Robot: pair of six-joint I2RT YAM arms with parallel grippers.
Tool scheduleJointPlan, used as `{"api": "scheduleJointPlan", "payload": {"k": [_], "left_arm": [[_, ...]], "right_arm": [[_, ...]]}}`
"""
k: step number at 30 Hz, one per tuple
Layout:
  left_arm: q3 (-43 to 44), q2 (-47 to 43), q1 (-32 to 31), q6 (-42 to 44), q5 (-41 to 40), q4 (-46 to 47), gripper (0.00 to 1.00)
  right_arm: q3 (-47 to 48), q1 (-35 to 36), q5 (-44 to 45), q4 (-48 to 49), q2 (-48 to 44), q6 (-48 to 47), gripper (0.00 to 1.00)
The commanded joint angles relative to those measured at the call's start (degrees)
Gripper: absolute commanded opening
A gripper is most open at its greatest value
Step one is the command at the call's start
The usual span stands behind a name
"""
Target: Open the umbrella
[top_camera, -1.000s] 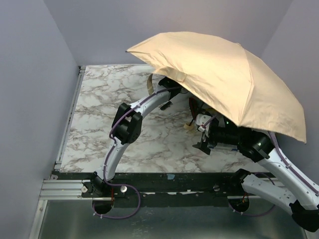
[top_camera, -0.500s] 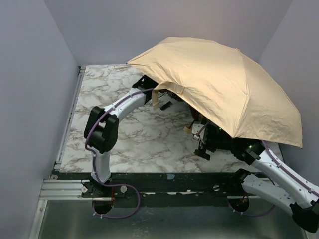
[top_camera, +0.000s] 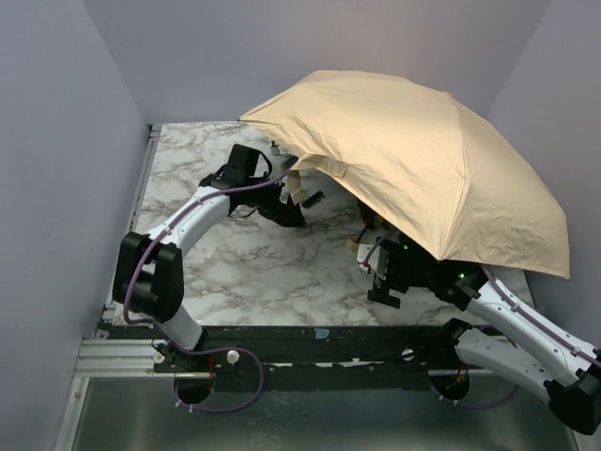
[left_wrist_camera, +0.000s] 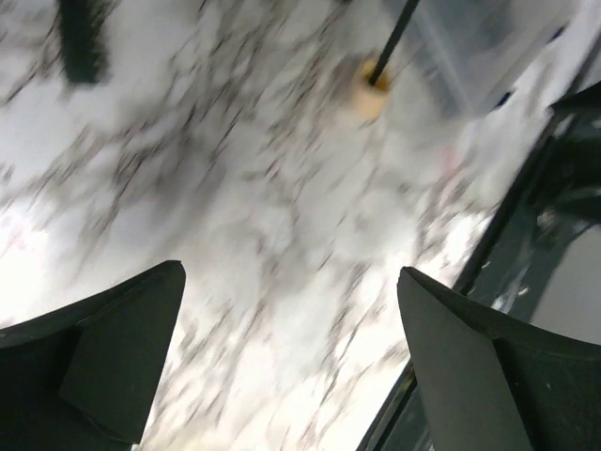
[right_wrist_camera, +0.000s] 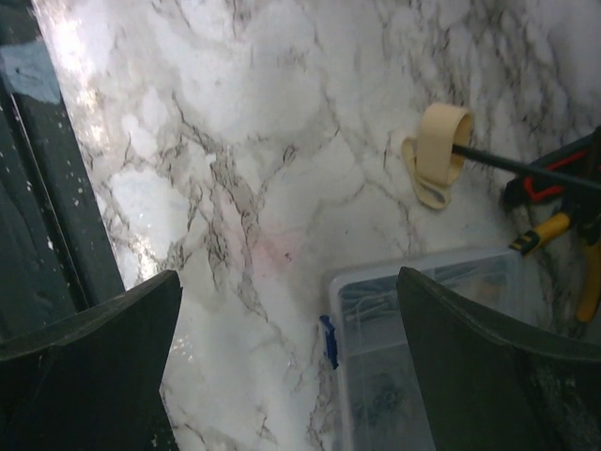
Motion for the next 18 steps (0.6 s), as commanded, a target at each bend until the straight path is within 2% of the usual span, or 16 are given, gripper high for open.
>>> {"api": "scheduleJointPlan", "payload": {"k": [1, 6, 12, 18], "left_arm": [[-1.66, -6.09, 3.97, 18.52, -12.91, -18.63, 0.99], [-4.09, -13.68, 11.55, 23.70, -22.35, -20.76, 0.99], [-10.31, -24.38, 19.70, 24.73, -33.18, -12.08, 0.99], [-15.84, -30.69, 22.28, 24.23, -45.24, -5.34, 0.99]], "right_arm": [[-2.49, -0.09, 5.78, -1.48, -0.07, 0.50, 0.99], [-5.41, -0.19, 15.50, 1.45, -0.17, 4.69, 0.99], [-9.14, -0.77, 28.01, 7.87, -2.97, 7.12, 1.00], [-10.19, -3.36, 33.95, 13.93, -5.13, 12.15, 1.00]]}}
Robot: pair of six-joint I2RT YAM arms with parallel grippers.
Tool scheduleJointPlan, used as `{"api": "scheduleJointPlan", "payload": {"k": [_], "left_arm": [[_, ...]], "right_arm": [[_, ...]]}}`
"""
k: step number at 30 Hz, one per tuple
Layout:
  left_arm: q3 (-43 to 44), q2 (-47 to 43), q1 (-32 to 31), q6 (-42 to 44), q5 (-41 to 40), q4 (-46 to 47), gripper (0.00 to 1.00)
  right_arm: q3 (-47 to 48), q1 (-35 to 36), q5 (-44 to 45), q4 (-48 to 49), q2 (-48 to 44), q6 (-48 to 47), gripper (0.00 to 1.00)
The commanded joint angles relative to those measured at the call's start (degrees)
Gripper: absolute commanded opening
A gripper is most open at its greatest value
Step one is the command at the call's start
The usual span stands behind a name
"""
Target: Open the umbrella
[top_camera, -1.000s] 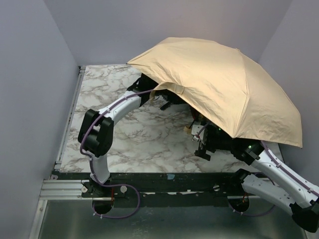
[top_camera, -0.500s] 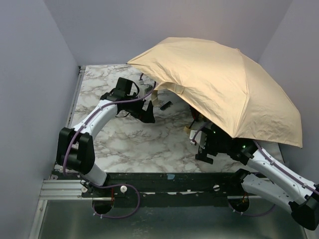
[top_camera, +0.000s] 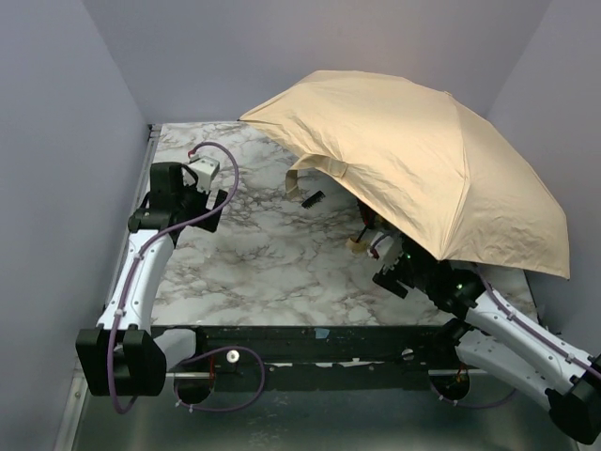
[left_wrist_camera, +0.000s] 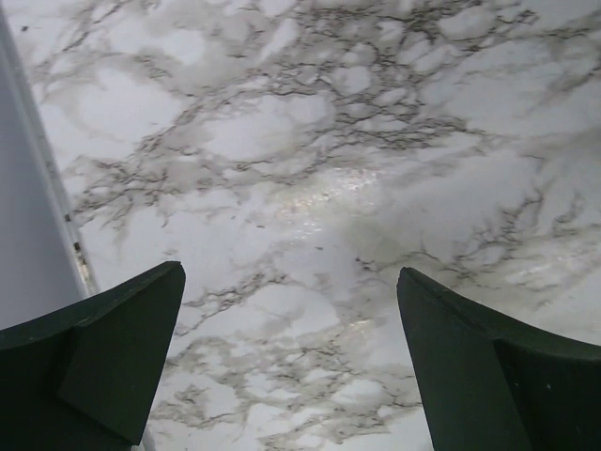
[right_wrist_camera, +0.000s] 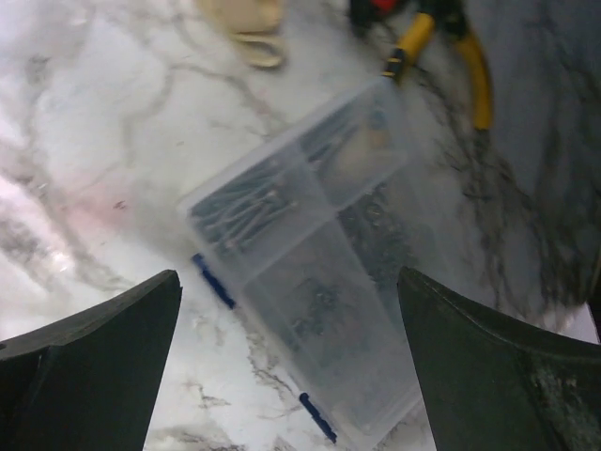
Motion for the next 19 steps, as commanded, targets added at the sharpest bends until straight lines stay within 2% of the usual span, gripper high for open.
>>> {"api": "scheduleJointPlan", "payload": {"k": [1, 4, 10, 19], "left_arm": [[-4.80, -4.11, 1.89, 0.79, -13.29, 7.51, 0.98], [-7.57, -6.84, 1.93, 0.48, -15.96, 10.32, 0.99], [-12.84, -11.57, 2.06, 0.04, -15.85, 13.54, 0.99], [-13.58, -14.12, 2.01, -0.71, -14.47, 14.54, 0.99]], "right_arm": [[-0.18, -2.57, 7.52, 6.58, -1.75, 5.34, 1.00], [-0.11, -4.69, 8.36, 7.40, -2.17, 7.44, 1.00], [0.08, -7.80, 7.13, 7.34, -1.65, 8.10, 1.00], [-0.80, -10.28, 6.13, 7.35, -2.22, 7.21, 1.00]]}}
